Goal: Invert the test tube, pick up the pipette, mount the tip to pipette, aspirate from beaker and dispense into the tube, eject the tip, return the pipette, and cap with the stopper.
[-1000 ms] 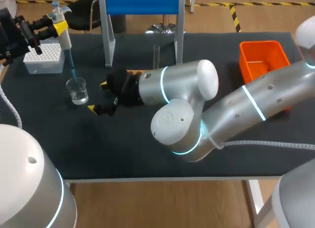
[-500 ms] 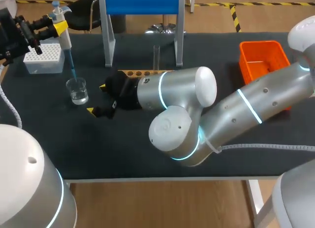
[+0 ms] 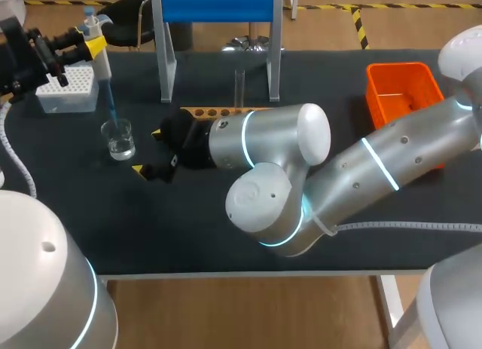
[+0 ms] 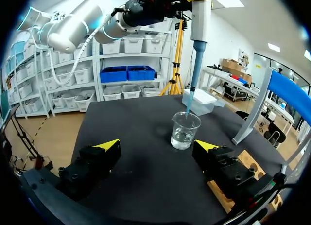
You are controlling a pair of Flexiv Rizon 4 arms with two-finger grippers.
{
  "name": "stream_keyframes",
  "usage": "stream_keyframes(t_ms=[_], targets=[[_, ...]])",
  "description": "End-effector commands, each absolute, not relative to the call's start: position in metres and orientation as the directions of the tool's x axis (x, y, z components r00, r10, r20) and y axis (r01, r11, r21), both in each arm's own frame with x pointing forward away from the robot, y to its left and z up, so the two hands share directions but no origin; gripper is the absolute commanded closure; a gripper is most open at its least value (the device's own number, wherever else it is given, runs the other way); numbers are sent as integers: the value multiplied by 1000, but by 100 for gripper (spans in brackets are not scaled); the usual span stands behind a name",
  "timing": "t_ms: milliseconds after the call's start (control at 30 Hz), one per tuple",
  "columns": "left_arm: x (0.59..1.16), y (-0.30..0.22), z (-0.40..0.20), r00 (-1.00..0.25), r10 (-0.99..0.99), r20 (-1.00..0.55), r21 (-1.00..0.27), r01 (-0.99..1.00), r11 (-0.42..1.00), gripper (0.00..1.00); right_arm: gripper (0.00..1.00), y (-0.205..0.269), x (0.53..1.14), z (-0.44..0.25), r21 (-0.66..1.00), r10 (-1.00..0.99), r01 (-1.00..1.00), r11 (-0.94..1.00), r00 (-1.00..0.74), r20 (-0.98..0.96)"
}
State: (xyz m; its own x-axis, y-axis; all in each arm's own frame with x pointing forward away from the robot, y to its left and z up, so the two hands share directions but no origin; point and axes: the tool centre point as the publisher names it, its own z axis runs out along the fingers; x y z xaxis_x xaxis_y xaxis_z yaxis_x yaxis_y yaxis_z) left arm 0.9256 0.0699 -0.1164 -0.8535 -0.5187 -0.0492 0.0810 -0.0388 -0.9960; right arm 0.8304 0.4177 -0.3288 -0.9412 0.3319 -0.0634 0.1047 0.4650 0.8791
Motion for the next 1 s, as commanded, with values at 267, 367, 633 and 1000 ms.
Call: stream_keyframes(t_ms=[267, 367, 633, 1000], targets=[[938, 76, -138, -852, -522, -35, -995, 76, -58, 100, 0, 418, 830, -328, 877, 333, 106, 468, -941, -63], [939, 77, -144, -853, -521, -34, -995, 76, -60, 100, 0, 418, 830, -328, 877, 333, 106, 468, -941, -63], [939, 79, -160, -846, -532, -32, -995, 75, -59, 100, 0, 418, 830, -328, 877, 333, 106, 468, -941, -63], [939, 80, -173, -843, -536, -46, -994, 91, -59, 100, 0, 418, 830, -328, 877, 333, 106, 468, -941, -63]])
